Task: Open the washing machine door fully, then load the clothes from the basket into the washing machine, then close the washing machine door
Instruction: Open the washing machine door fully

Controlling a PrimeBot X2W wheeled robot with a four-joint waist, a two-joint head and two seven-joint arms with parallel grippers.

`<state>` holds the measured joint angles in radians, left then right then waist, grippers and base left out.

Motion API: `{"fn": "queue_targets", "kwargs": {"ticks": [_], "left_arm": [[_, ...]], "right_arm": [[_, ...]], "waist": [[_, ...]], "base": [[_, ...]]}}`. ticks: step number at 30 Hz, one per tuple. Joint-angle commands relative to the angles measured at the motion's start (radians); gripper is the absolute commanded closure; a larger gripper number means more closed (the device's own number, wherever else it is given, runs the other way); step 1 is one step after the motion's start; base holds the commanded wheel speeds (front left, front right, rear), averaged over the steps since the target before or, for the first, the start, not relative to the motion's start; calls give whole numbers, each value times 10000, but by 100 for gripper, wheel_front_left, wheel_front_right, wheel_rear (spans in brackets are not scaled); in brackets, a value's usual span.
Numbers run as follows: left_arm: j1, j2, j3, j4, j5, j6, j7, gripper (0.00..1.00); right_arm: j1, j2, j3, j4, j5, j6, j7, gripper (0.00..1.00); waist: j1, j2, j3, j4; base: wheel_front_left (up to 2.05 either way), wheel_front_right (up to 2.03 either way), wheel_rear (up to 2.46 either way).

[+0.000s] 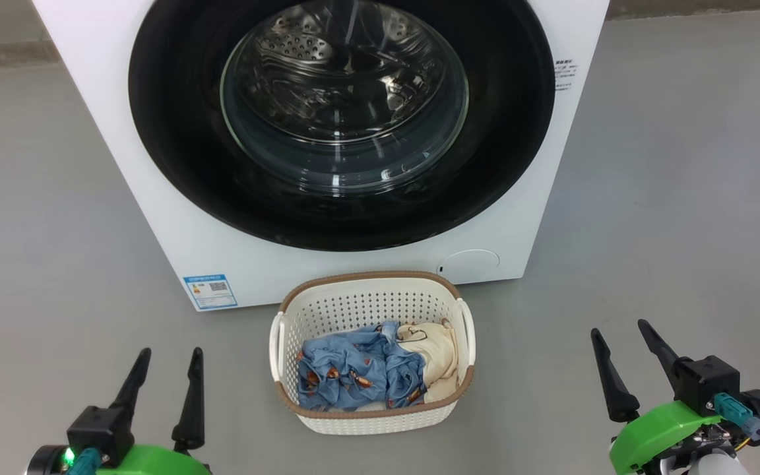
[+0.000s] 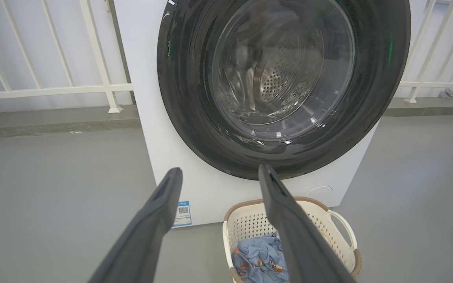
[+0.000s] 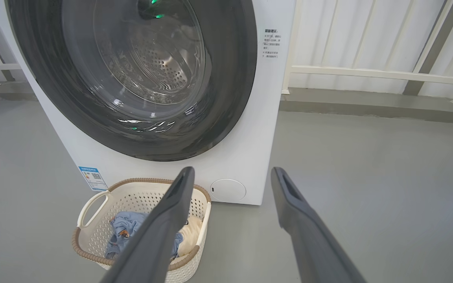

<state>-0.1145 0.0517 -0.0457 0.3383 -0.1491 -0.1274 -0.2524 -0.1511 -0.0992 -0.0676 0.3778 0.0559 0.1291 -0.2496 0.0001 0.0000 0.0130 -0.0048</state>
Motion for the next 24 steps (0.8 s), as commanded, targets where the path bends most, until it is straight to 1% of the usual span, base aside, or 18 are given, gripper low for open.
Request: {"fn": "queue_targets", "kwargs": {"ticks": [1,6,19,24], "left_arm": [[-453,122,337,-196,118,-33,-93,0],[-453,106,373,-227,156,-33,-93,0],[-489,84,372,-278,187,-33,-93,0],[-496,63,535,-563,177,-9,-93,0]], "right_arm": [[-394,-75,228,-226,45,16,-122,0],[-379,-58,208,-251,36,16,-122,0],[-382,-33,178,-279,45,16,-122,0],[-396,-27,168,-419,58,16,-122,0]], "waist": [[0,0,4,-4],[0,0,22,-14],[0,0,58,-25],[0,0,101,-46]], "base": [[64,64,-129],[88,88,-176],[122,122,-244],[108,108,-216]]}}
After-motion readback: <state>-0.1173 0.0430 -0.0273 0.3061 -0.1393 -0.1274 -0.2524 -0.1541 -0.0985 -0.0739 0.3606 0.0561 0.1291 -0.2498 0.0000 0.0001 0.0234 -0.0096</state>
